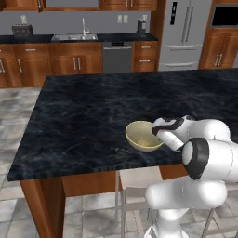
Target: Pick up the bowls from the cabinet and place each bowl in front of a stool on the dining counter.
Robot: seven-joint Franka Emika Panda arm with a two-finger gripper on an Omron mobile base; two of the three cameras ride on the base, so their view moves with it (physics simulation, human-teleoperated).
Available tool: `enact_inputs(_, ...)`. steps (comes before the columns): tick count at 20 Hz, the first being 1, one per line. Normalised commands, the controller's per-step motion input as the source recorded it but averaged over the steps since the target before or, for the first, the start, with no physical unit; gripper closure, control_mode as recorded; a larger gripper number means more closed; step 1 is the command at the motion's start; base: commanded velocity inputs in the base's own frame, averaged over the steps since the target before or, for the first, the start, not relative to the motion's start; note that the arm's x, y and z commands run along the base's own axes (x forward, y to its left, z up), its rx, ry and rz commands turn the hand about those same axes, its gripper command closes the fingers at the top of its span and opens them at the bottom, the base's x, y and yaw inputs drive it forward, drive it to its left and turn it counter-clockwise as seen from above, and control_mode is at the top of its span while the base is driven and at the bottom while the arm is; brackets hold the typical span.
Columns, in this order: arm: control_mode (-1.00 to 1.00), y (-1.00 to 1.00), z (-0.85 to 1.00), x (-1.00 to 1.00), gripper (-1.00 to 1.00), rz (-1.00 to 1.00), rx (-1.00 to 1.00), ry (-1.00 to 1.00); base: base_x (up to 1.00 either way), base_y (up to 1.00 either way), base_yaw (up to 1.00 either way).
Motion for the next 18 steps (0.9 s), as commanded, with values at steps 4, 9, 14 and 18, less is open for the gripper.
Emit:
enact_inputs(4,-1.0,-0.02,-0.25,0.24,1.0,0.0,0.0,0.0,0.0,0.0,0.0)
enact_inputs(9,-1.0,0.0,-0.08,-0.02,-1.0,0.0,0.0,0.0,0.0,0.0,0.0)
enact_inputs(14,-1.0,-0.16,0.52,-0.55,-1.0,0.0,0.0,-0.06,0.0,0.0,0.0)
enact_inputs(18,-1.0,-0.26,0.97,-0.44,-1.0,0.0,-0.02,-0.15,0.0,0.0,0.0)
